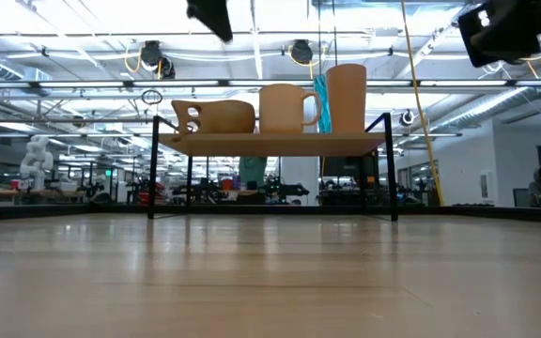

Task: Stack small to large cups/mugs on shelf
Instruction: Return to Home Position

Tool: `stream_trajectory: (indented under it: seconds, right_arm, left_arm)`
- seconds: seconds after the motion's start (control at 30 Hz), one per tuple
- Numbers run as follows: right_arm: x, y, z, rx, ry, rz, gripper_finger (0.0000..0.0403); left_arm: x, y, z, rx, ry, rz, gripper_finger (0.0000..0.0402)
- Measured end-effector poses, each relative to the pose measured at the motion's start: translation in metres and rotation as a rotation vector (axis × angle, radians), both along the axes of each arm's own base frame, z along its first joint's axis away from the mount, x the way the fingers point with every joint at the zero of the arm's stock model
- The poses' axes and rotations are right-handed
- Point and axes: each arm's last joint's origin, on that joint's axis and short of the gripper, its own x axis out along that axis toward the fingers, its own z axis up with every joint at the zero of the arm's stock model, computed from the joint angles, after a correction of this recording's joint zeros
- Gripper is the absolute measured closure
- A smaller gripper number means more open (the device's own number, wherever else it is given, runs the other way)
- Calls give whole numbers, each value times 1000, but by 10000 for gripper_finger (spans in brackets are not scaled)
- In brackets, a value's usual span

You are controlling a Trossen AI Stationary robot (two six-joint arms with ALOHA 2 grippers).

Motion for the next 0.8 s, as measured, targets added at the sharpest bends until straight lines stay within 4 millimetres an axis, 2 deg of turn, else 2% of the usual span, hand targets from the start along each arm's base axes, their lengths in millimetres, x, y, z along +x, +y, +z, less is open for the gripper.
stream_trajectory:
  seconds: [0.2, 0.37, 0.53, 0.67, 0.8]
  right_arm:
    - [6, -5, 14, -48, -158, -92, 230]
    - [6, -18, 36, 23, -282, -140, 242]
    - [1, -35, 59, 68, -403, -197, 269]
    - [-1, -48, 69, 57, -461, -238, 299]
    - [-3, -56, 74, 21, -493, -264, 335]
  left_arm:
    - [-36, -32, 40, 30, -183, -57, 316]
    - [-58, -58, 57, 41, -259, -105, 316]
    - [-65, -85, 62, 110, -266, -141, 316]
    - [-65, -105, 63, 132, -270, -193, 316]
    - [-57, -121, 52, 168, -264, -217, 316]
